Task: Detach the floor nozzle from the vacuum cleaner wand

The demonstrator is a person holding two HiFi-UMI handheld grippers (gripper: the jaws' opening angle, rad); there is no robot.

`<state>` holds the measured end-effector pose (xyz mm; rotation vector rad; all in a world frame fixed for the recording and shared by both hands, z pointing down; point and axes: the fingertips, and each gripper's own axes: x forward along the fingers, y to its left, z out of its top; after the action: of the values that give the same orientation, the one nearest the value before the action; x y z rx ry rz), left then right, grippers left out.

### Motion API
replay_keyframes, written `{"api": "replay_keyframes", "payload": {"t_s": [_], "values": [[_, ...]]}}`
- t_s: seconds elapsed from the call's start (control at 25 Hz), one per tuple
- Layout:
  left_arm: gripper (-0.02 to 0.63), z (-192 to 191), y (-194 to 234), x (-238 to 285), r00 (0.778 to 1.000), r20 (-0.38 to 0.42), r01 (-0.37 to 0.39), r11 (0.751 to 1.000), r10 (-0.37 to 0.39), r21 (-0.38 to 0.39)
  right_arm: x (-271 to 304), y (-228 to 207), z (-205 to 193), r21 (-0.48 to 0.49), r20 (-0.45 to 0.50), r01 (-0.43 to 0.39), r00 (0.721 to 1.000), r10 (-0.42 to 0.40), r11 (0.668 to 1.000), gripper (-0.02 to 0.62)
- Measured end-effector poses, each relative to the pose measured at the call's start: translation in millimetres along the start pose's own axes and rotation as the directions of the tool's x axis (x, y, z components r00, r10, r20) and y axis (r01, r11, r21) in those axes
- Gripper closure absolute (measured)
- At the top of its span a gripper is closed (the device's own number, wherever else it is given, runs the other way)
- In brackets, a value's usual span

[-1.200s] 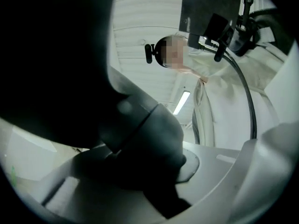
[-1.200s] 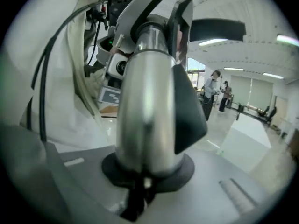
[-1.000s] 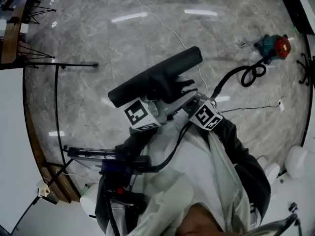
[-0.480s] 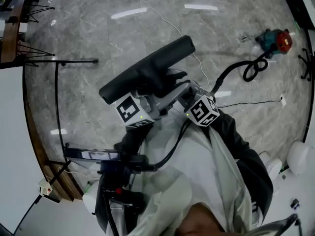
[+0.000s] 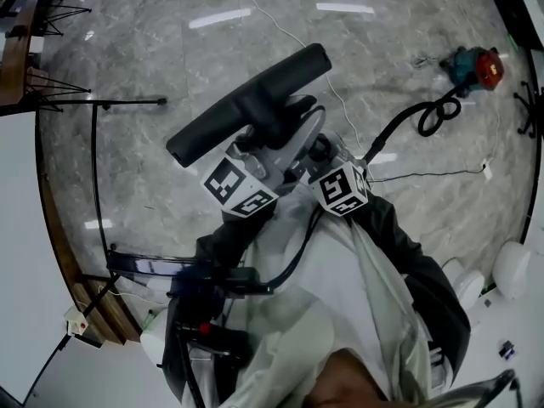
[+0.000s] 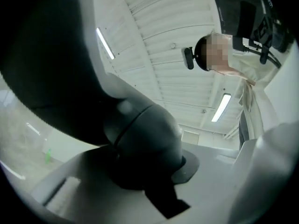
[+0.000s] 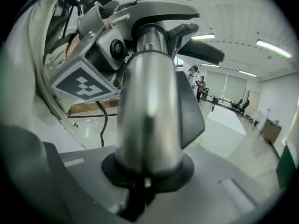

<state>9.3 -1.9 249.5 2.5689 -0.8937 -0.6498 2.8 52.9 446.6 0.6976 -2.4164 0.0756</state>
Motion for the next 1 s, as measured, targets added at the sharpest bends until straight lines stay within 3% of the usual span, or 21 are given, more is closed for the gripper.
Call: {"api": "replay_keyframes", "payload": {"t_s": [0.08,0.32,0.52,0.6,0.72,0.76,0.84,0.92,1.0], "values": [[0.532,1,-2,0,1.000,0.001,0.018,1.000,-0.018,0.001,0,-1,1,-0.010,0.003,-0.007,1.000,0.007,1.000,0.545],[0.532,2,-37,-5,0.964,-0.003,0.264,0.963,-0.265,0.055,-7,14,1,-0.077,0.031,-0.168,0.985,0.171,0.983,0.545],[0.529,2,-46,-12,0.938,0.005,0.345,0.937,-0.346,0.055,-14,32,1,-0.091,0.029,-0.353,0.934,0.357,0.931,0.545],[0.529,-1,-54,-17,0.907,-0.008,0.420,0.907,-0.420,0.034,-18,36,-1,-0.098,0.014,-0.399,0.915,0.403,0.912,0.545],[0.523,-1,-74,-28,0.816,-0.023,0.578,0.816,-0.577,0.029,-25,44,4,-0.126,0.029,-0.442,0.893,0.449,0.888,0.545],[0.523,-1,-77,-27,0.808,-0.026,0.589,0.808,-0.589,0.028,-28,46,4,-0.121,0.031,-0.457,0.885,0.464,0.881,0.545],[0.525,1,-68,-19,0.850,-0.016,0.526,0.850,-0.526,0.012,-29,43,5,-0.089,0.034,-0.459,0.886,0.463,0.884,0.546],[0.528,9,-52,-7,0.907,0.016,0.422,0.907,-0.422,0.013,-25,32,7,-0.053,0.025,-0.396,0.917,0.398,0.917,0.548],[0.529,17,-40,0,0.946,0.037,0.323,0.946,-0.324,0.023,-21,20,11,-0.037,0.011,-0.294,0.956,0.295,0.955,0.548]]}}
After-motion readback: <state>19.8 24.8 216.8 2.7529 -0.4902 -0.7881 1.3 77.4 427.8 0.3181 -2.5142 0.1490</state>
